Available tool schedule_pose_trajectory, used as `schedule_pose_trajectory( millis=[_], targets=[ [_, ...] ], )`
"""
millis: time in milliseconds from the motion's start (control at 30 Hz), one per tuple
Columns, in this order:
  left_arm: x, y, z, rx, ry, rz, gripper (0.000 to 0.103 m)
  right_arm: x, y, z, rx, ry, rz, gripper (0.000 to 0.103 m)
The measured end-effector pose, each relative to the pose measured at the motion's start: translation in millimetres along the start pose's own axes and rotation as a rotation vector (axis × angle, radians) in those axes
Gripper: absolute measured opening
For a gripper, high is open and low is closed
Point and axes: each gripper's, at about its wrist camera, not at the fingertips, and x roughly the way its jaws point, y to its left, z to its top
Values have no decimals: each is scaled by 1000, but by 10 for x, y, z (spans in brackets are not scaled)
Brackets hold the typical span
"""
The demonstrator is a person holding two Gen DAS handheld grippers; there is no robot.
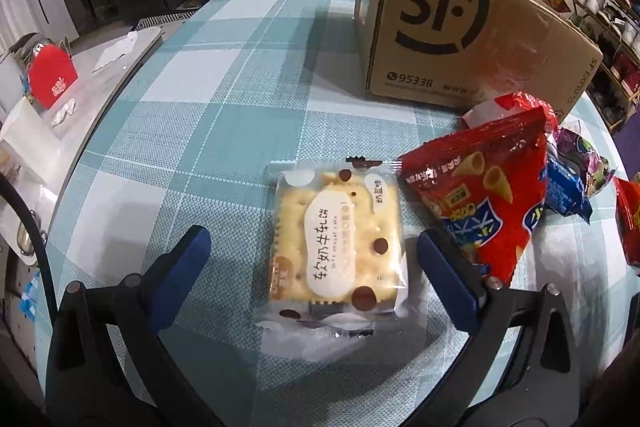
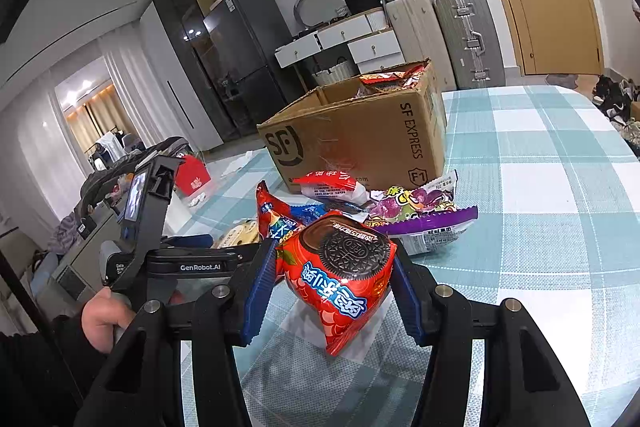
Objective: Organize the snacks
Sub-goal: 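Grasp the cream cracker pack with the left tool while the right tool holds the Oreo pack, then lift both held snacks and carry them over the cardboard box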
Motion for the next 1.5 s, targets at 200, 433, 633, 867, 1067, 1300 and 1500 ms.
schedule_pose_trajectory(
  millis=[200,433,633,867,1067,1300,1500],
  targets=[
    [-1,4,-8,15,0,-13,101,2,10,3,-8,0,1,55],
    [-98,68,10,17,-15,-28,55,-2,10,2,3,-5,-2,55],
    [-172,157,-28,-5,18,-53,55,-17,-3,7,9,-10,-2,55],
    [-405,309,-247,-36,9,-65,55,-25,-28,8,13,-15,0,55],
    [-685,449,-324,-58,-28,-107,55,-19,-132,14,64,-11,-2,55],
    [-1074,479,-259,-44,-95,-160,55,-50,-90,-46,131,25,14,55],
    [-1390,374,-101,9,-166,-178,55,-241,174,158,95,-2,36,55]
  ],
)
